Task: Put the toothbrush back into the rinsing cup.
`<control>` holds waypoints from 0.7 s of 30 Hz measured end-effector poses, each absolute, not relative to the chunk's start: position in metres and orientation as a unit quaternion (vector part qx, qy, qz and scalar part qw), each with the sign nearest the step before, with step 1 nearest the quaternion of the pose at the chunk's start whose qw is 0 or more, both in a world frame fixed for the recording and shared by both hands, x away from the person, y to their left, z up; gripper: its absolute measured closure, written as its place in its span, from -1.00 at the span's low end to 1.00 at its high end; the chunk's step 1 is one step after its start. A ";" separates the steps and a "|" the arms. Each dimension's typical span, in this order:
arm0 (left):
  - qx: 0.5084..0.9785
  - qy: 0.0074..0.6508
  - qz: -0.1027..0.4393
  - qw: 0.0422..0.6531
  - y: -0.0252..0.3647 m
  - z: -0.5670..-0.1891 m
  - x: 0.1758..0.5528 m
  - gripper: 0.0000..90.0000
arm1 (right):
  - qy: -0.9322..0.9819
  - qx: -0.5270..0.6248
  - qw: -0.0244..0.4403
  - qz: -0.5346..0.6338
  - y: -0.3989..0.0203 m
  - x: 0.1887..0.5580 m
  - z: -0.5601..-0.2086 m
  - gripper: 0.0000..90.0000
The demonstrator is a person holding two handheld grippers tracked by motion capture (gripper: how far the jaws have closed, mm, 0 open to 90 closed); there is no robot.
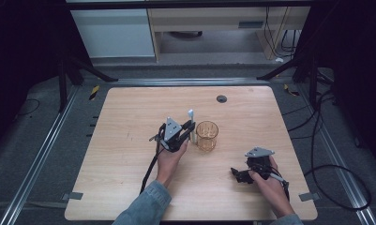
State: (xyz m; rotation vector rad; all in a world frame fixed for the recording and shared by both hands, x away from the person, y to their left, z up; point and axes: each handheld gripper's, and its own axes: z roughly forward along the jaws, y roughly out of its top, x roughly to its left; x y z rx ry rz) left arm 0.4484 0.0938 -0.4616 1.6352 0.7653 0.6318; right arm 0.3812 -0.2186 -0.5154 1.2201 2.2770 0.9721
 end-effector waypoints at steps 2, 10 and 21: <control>0.697 0.332 0.265 0.578 0.095 -0.463 0.449 0.75 | 0.810 0.434 0.189 0.346 -0.219 0.381 -0.515 -0.99; 0.700 0.333 0.263 0.574 0.096 -0.464 0.449 0.75 | 0.810 0.435 0.189 0.346 -0.219 0.381 -0.515 -0.99; 0.699 0.337 0.261 0.574 0.098 -0.465 0.447 0.73 | 0.810 0.434 0.190 0.345 -0.219 0.381 -0.515 -0.99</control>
